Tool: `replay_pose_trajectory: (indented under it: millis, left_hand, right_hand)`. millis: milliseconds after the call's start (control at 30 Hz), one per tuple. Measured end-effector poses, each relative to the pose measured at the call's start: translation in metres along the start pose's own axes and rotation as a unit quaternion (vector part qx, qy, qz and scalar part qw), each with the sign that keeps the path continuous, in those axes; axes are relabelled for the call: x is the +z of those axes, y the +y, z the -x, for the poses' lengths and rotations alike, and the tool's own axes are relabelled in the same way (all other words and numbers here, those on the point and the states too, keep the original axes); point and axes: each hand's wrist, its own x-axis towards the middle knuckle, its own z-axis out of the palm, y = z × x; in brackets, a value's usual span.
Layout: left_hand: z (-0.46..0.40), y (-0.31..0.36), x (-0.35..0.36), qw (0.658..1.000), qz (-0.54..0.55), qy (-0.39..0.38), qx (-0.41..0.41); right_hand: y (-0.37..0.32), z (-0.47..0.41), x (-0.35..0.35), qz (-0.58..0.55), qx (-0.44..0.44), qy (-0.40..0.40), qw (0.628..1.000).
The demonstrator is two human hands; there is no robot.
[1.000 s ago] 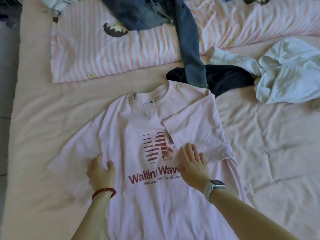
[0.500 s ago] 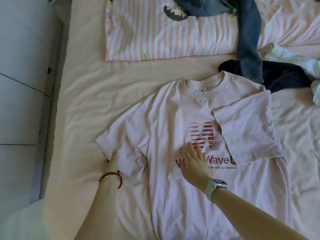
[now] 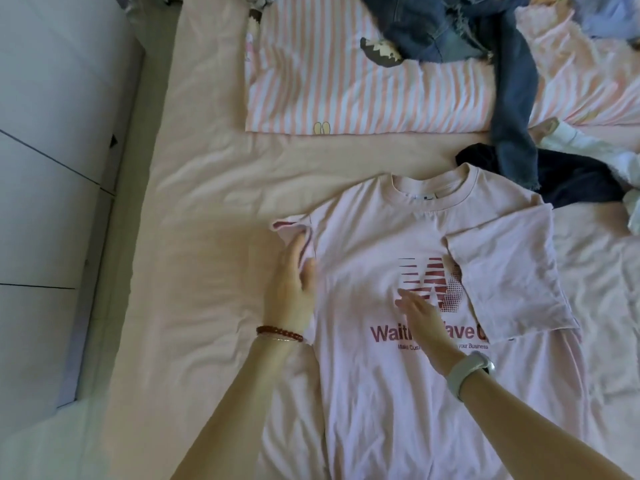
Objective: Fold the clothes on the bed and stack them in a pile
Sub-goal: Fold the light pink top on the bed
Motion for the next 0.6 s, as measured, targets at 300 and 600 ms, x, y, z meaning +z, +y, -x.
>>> replay_pose_trajectory:
  millis: [300, 600]
  left_hand:
    - [0.027, 0.002, 0.060, 0.993, -0.018, -0.086, -0.073]
    - [0.053, -0.035, 0.079, 0.972, -0.064, -0.153, -0.168]
  right_hand:
    - [0.007, -0.011, -0.034, -0.203, 0.133, -0.013, 0.970]
    - [0.003, -0.016, 0.019, 0.089, 0.033, 0.077, 0.992]
